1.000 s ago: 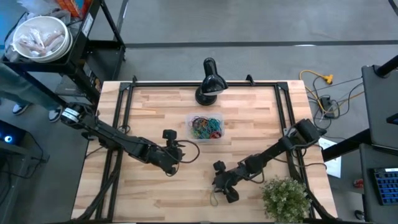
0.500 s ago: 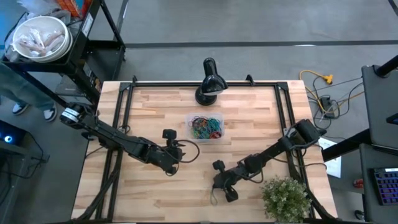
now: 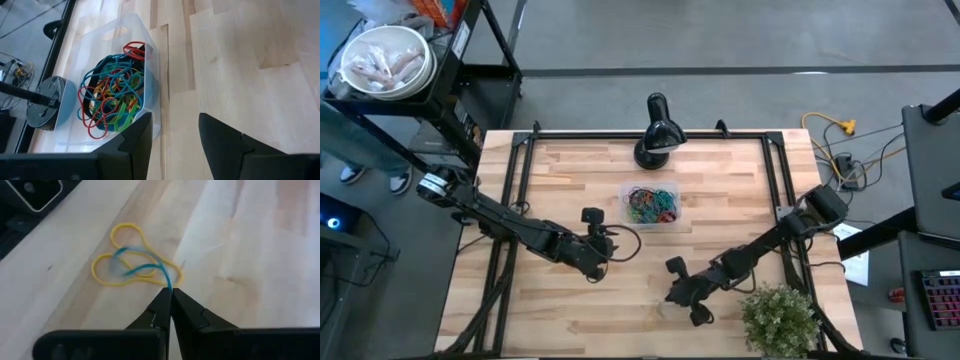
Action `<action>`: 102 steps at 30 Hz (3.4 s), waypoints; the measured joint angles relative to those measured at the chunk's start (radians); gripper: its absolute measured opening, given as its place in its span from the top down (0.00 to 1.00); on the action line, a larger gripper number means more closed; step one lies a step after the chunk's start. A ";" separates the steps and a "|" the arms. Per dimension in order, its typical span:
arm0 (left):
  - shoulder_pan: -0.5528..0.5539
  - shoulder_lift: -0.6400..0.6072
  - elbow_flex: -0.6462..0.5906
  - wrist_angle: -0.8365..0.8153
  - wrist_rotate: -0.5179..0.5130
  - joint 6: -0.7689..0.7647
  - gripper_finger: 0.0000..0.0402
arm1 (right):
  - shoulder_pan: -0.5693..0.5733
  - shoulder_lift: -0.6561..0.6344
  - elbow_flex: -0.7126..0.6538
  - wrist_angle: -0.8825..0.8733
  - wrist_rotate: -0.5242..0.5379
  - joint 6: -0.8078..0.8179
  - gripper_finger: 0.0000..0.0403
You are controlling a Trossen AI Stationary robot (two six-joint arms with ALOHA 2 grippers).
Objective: Pick and place rubber bands into bin
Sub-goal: Put the blue rubber band into the transparent bin, then put the yellow rubber band into the transparent bin
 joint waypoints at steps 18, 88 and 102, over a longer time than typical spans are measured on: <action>0.000 0.000 0.000 0.001 0.002 0.000 0.64 | 0.001 -0.092 0.037 -0.025 0.415 -0.248 0.98; 0.000 0.000 -0.016 -0.009 0.001 0.000 0.64 | -0.267 -0.130 0.167 -0.312 0.088 -0.255 0.71; -0.001 0.000 -0.014 0.001 0.002 0.000 0.64 | -0.090 0.036 0.171 -0.117 -0.089 -0.123 0.73</action>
